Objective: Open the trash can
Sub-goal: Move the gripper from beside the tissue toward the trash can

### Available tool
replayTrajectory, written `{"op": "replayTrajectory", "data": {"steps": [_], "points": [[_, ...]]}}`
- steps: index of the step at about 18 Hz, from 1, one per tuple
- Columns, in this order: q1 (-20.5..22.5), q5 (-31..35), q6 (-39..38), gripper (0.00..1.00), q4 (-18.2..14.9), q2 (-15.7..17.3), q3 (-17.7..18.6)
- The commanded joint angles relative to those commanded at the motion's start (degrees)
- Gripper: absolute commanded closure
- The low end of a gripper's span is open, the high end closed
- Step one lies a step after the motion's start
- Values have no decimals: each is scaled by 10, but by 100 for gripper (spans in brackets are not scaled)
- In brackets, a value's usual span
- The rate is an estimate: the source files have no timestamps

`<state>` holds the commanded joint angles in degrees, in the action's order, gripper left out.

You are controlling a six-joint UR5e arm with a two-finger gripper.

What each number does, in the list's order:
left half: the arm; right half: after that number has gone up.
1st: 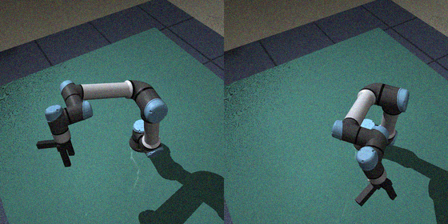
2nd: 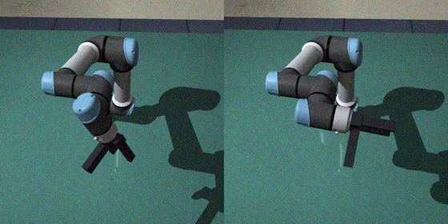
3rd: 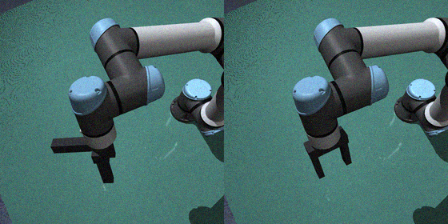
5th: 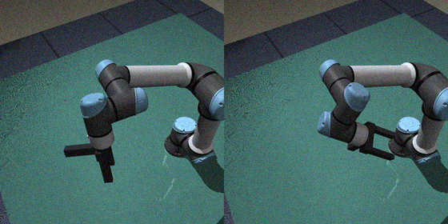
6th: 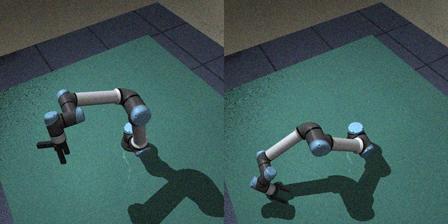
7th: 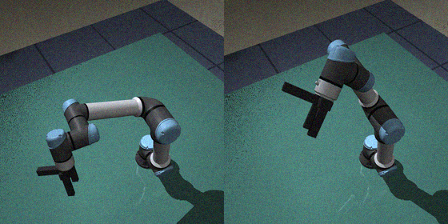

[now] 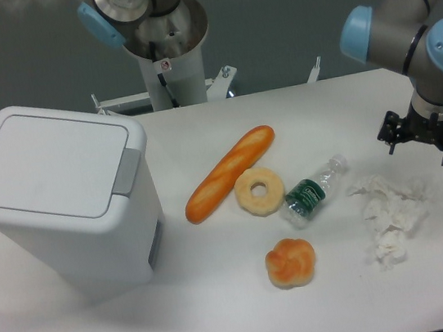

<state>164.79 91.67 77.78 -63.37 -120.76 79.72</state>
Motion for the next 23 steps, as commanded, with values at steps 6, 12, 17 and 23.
{"op": "replayTrajectory", "data": {"steps": [6,12,17,23], "points": [[-11,-4,-4,0,10,-3,39],[-29,-16,-35,0,66,13,76],[-76,-26,-149,0,62,56,69],[-118,-46,-263,4,50,90,67]]}}
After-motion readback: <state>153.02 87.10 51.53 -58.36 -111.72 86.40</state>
